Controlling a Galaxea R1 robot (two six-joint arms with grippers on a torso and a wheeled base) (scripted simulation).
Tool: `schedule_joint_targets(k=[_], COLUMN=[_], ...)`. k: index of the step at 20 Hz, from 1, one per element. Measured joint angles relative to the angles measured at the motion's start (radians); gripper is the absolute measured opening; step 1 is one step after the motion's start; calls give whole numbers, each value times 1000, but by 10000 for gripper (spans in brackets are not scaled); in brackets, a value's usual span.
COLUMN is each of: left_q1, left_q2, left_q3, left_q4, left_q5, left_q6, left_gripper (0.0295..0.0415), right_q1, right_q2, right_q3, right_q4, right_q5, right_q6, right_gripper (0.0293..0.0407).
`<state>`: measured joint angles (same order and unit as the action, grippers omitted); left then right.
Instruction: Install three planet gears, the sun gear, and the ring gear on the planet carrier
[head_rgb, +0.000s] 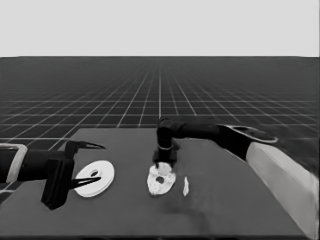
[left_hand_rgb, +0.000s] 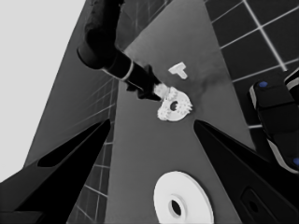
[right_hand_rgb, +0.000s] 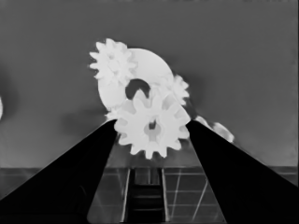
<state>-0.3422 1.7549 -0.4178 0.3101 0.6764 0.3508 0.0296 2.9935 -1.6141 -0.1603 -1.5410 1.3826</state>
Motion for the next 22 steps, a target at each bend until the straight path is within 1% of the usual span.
schedule_joint_targets(k=[2, 6, 7, 8, 10, 16, 22], left_q1=[0, 0, 0, 0, 0, 0, 0], left_q2=[0, 0, 0, 0, 0, 0, 0], left_q3=[0, 0, 0, 0, 0, 0, 0], left_q4=[0, 0, 0, 0, 0, 0, 0], left_q5=[0, 0, 0, 0, 0, 0, 0], left_q6=[0, 0, 0, 0, 0, 0, 0], left_gripper=[385, 385, 385, 385, 385, 385, 385], right_q1=[0, 0, -47, -81, -109, -122, -134], right_q2=[50, 72, 79, 84, 90, 93, 92], right_q3=[-56, -85, -108, -127, -148, -160, -161], right_q4=[1, 1, -48, -77, -103, -116, -115], right_q5=[1, 2, 14, 23, 34, 39, 39], right_q6=[-7, -12, -27, -38, -51, -57, -9], right_gripper=[310, 310, 310, 310, 310, 310, 310])
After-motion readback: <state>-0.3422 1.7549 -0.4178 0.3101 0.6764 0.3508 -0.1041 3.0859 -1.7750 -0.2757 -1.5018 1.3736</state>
